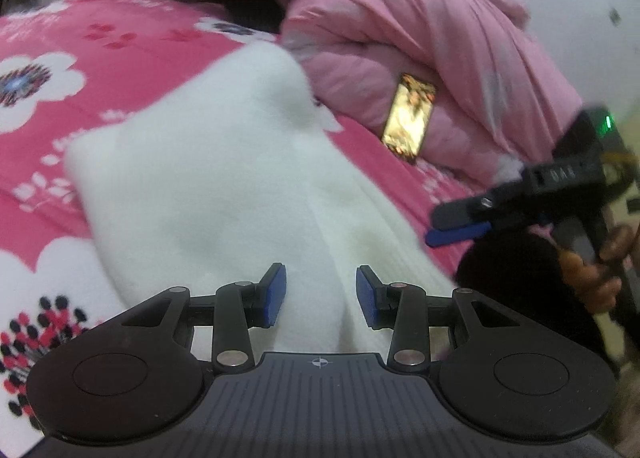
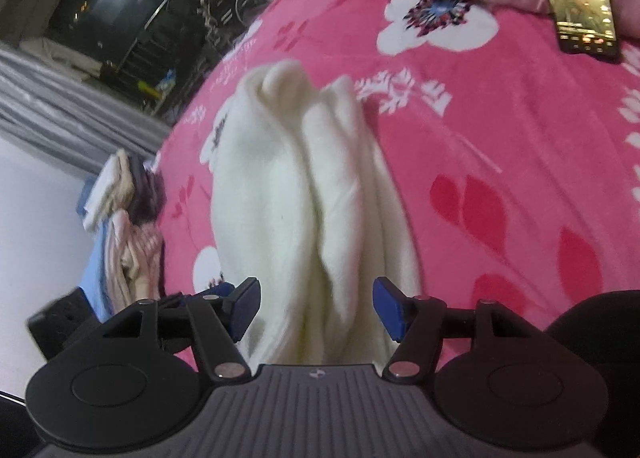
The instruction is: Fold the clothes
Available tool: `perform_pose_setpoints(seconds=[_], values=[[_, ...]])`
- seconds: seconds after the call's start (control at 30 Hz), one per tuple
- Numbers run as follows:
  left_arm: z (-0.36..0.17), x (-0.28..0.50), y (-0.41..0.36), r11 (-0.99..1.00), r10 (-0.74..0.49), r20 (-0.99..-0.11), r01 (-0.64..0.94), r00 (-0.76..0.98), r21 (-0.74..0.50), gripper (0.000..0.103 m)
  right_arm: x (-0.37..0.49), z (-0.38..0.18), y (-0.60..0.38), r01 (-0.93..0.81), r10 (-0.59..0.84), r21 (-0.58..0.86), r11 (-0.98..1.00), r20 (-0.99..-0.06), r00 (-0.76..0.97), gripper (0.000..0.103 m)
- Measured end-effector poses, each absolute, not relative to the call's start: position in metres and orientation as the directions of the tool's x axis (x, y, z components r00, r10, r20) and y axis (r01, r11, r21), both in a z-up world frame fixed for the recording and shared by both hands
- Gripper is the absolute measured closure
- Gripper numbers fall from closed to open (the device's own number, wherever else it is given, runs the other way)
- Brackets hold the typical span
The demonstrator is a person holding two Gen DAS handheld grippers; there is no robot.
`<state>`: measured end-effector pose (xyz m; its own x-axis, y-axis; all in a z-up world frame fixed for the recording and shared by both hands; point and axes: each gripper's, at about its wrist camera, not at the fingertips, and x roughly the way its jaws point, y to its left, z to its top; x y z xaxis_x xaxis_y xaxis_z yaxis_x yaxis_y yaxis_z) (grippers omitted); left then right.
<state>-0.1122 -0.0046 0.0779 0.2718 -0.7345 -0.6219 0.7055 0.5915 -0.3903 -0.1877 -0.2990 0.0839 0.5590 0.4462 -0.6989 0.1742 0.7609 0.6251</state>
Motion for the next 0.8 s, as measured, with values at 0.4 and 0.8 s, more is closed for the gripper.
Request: perform_pose_setpoints(seconds=[0.4,0.8], values=[[0.083,-0.128,-0.029,0.378,-0.808,-0.588,0.8,0.039,-0.466,0.055,-0.197,0.112,-0.279,0.074,0.267,0.378,0.923,-0.766,0.585,0.053],[0.071,-0.123,-0.075,0.449,-0.721,-0.691,0.793,0.049,-0.412,0.091,-0.161,0.082,-0.264,-0.03,0.214,0.229,0.973,-0.844,0.493,0.072]])
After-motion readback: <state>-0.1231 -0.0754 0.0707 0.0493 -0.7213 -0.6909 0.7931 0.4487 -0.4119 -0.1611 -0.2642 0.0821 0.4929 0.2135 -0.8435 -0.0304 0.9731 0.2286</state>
